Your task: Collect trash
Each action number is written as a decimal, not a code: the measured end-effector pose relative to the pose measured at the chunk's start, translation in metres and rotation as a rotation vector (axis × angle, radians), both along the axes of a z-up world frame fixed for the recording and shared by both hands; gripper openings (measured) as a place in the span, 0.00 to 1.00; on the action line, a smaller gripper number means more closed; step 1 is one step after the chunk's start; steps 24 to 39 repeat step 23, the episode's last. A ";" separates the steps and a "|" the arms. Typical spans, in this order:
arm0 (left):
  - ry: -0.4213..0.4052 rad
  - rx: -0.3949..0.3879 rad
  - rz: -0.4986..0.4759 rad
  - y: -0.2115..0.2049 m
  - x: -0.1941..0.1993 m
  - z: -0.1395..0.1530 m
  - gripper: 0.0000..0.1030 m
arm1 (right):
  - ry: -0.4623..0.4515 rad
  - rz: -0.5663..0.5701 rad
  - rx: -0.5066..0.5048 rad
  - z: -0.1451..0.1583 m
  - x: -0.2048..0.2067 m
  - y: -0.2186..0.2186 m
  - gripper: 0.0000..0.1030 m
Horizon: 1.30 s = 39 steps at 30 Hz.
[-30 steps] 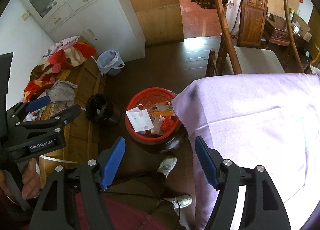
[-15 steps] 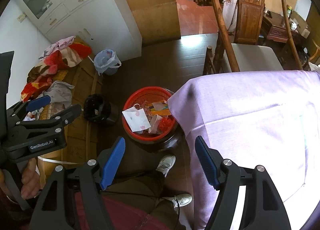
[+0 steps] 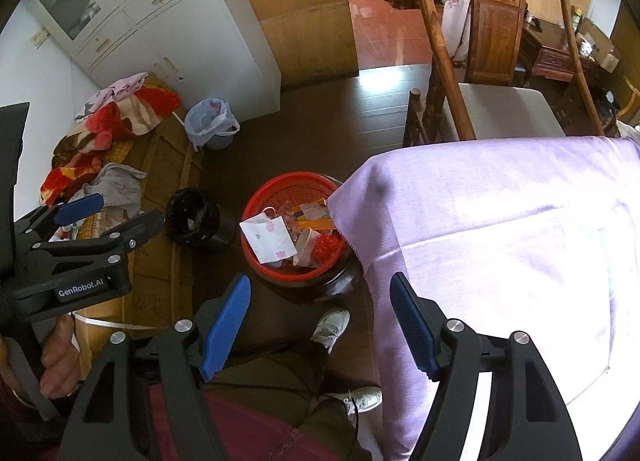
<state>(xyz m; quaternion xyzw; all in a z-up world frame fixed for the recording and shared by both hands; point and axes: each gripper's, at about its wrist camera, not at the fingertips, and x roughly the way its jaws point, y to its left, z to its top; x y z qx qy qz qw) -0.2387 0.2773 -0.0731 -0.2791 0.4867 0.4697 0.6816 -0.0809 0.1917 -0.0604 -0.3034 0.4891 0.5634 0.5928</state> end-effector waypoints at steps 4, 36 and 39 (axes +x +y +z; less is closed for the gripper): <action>0.002 -0.008 0.004 0.001 0.002 -0.001 0.93 | 0.003 -0.002 -0.001 -0.001 0.004 0.001 0.69; 0.027 -0.008 -0.008 0.003 0.011 -0.005 0.93 | 0.015 -0.021 -0.003 -0.006 0.015 0.001 0.69; 0.027 -0.008 -0.008 0.003 0.011 -0.005 0.93 | 0.015 -0.021 -0.003 -0.006 0.015 0.001 0.69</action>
